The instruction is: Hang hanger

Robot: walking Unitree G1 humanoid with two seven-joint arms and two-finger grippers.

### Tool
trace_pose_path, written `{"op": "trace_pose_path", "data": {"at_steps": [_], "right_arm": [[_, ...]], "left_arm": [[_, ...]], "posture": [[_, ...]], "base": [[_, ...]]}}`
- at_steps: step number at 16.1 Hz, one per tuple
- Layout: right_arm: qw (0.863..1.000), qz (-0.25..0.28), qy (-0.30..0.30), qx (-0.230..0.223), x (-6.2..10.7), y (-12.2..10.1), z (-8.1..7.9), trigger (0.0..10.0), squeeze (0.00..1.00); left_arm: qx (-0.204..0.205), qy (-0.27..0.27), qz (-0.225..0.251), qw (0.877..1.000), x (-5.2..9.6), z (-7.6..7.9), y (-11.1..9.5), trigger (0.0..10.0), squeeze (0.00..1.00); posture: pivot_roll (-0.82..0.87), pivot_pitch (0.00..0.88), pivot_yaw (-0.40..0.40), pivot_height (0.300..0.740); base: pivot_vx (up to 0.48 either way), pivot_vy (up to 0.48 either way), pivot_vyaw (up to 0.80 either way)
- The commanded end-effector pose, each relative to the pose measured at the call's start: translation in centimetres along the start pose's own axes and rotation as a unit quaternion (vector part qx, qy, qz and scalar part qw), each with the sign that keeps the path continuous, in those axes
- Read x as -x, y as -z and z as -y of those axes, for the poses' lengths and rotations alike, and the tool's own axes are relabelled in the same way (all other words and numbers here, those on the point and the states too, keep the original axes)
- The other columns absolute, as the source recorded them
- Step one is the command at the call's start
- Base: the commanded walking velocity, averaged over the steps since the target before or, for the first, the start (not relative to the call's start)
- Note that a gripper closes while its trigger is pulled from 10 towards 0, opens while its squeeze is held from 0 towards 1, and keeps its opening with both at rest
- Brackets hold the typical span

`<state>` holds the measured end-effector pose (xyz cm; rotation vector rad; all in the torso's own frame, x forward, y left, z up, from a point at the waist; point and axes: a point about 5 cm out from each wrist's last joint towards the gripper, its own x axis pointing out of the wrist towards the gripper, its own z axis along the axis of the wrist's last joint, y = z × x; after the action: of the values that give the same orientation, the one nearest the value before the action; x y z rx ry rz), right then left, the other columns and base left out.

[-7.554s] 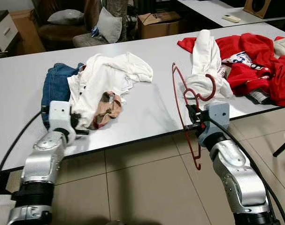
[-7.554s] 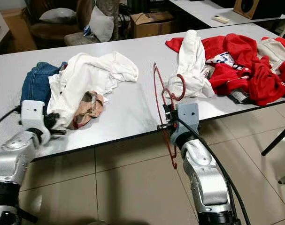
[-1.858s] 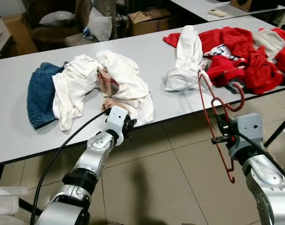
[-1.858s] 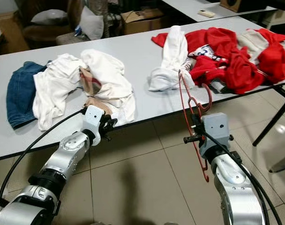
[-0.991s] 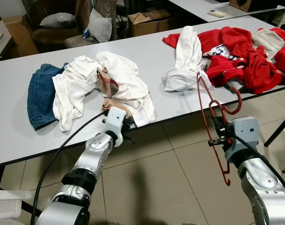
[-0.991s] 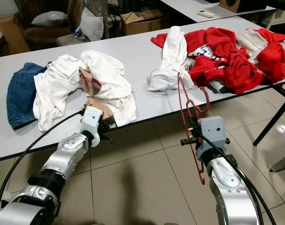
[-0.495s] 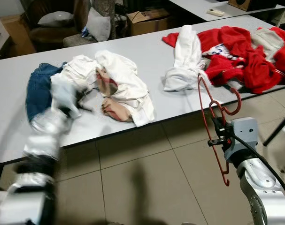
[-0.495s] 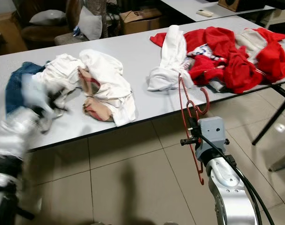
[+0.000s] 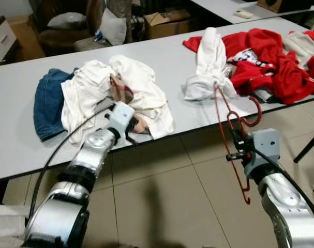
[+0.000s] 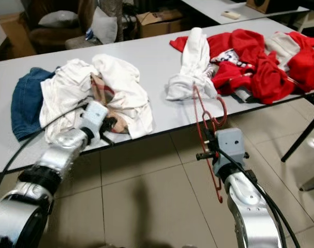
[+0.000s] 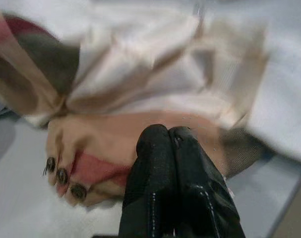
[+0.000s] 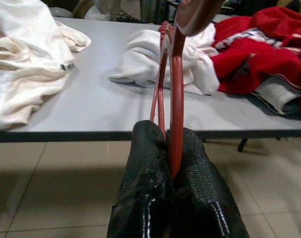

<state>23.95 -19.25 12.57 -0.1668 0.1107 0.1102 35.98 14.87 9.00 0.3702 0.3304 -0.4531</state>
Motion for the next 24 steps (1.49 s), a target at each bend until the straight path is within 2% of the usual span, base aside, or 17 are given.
{"op": "trace_pose_path", "data": {"at_steps": [1,4,5,6,7,8,10,12,13,14,15,16,17,18,20,22,24], "right_arm": [[1.000,0.011,0.008,0.006,0.3,-0.6,0.3,10.0,0.00],[1.000,0.009,0.011,0.008,0.6,-0.5,0.3,10.0,0.00],[1.000,0.008,0.011,0.008,0.6,-0.5,0.3,10.0,0.00],[1.000,0.008,0.011,0.008,0.6,-0.5,0.3,10.0,0.00],[1.000,0.007,0.010,0.009,0.6,-0.4,0.2,10.0,0.00],[1.000,0.007,0.010,0.009,0.6,-0.4,0.2,10.0,0.00],[1.000,0.003,0.007,0.007,0.6,-0.1,0.0,10.0,0.00],[1.000,0.000,0.002,0.005,0.4,0.1,-0.4,10.0,0.00],[1.000,-0.001,-0.001,0.004,0.3,0.2,-0.5,10.0,0.00],[1.000,-0.002,-0.002,0.005,0.3,0.3,-0.6,10.0,0.00],[1.000,-0.002,-0.003,0.004,0.2,0.3,-0.7,10.0,0.00],[1.000,-0.002,-0.003,0.003,0.1,0.3,-0.7,10.0,0.00],[1.000,-0.001,-0.003,0.002,0.1,0.3,-0.8,10.0,0.00],[1.000,0.000,-0.002,0.000,0.1,0.4,-0.8,10.0,0.00],[1.000,0.001,0.000,-0.001,0.1,0.4,-1.0,10.0,0.00],[1.000,0.001,0.006,-0.004,0.2,0.5,-0.9,10.0,0.00],[1.000,0.000,0.008,-0.005,0.3,0.5,-0.8,10.0,0.00]], "left_arm": [[-0.020,-0.009,-0.042,0.999,-0.1,0.1,1.3,10.0,0.00],[-0.028,0.012,-0.061,0.998,-0.2,1.4,2.5,10.0,0.00],[-0.058,0.007,-0.088,0.994,0.1,1.0,3.5,10.0,0.00],[-0.068,0.004,-0.096,0.993,0.3,0.6,3.8,10.0,0.00],[-0.091,-0.029,-0.122,0.988,1.2,-1.5,4.5,10.0,0.00],[-0.097,-0.040,-0.127,0.986,1.4,-2.1,4.6,10.0,0.00],[-0.134,-0.122,-0.157,0.971,3.9,-7.3,4.9,10.0,0.00],[-0.166,-0.198,-0.162,0.952,6.4,-11.8,4.0,10.0,0.00],[-0.187,-0.225,-0.157,0.943,7.1,-13.0,3.4,10.0,0.00],[-0.194,-0.238,-0.146,0.940,7.3,-13.5,2.8,10.0,0.00],[-0.190,-0.260,-0.102,0.941,7.5,-14.2,1.2,10.0,0.00],[-0.166,-0.262,-0.053,0.949,7.2,-14.3,-0.3,10.0,0.00],[-0.093,-0.234,0.008,0.968,6.3,-13.5,-1.7,10.0,0.00],[-0.045,-0.198,0.043,0.978,5.6,-12.6,-2.5,10.0,0.00],[-0.051,-0.104,0.018,0.993,3.8,-9.4,-1.4,10.0,0.00],[-0.054,-0.038,-0.008,0.998,2.7,-6.5,0.2,10.0,0.00],[-0.038,0.007,-0.024,0.999,2.4,-4.9,1.1,10.0,0.00]], "posture": [[-0.25,0.018,0.128,0.740],[-0.26,0.020,0.134,0.740],[-0.26,0.020,0.135,0.740],[-0.26,0.019,0.134,0.740],[-0.26,0.019,0.134,0.740],[-0.26,0.019,0.134,0.740],[-0.24,0.017,0.129,0.740],[-0.22,0.012,0.124,0.740],[-0.22,0.009,0.123,0.740],[-0.22,0.009,0.123,0.740],[-0.21,0.001,0.125,0.740],[-0.21,0.000,0.126,0.740],[-0.21,0.000,0.131,0.740],[-0.21,0.000,0.131,0.740],[-0.21,0.000,0.131,0.740],[-0.21,0.000,0.148,0.740],[-0.22,0.000,0.152,0.740]], "base": [[0.000,0.000,0.00],[0.000,0.000,0.00],[0.000,0.000,0.00],[0.000,0.000,0.00],[0.000,0.000,0.00],[0.000,0.000,0.00],[0.000,0.000,0.00],[0.000,0.000,0.00],[0.000,0.000,0.00],[0.000,0.000,0.00],[0.000,0.000,0.00],[0.000,0.000,0.00],[0.000,0.000,0.00],[0.000,0.000,0.00],[0.000,0.000,0.00],[0.000,0.000,0.00],[0.000,0.000,0.00]]}}
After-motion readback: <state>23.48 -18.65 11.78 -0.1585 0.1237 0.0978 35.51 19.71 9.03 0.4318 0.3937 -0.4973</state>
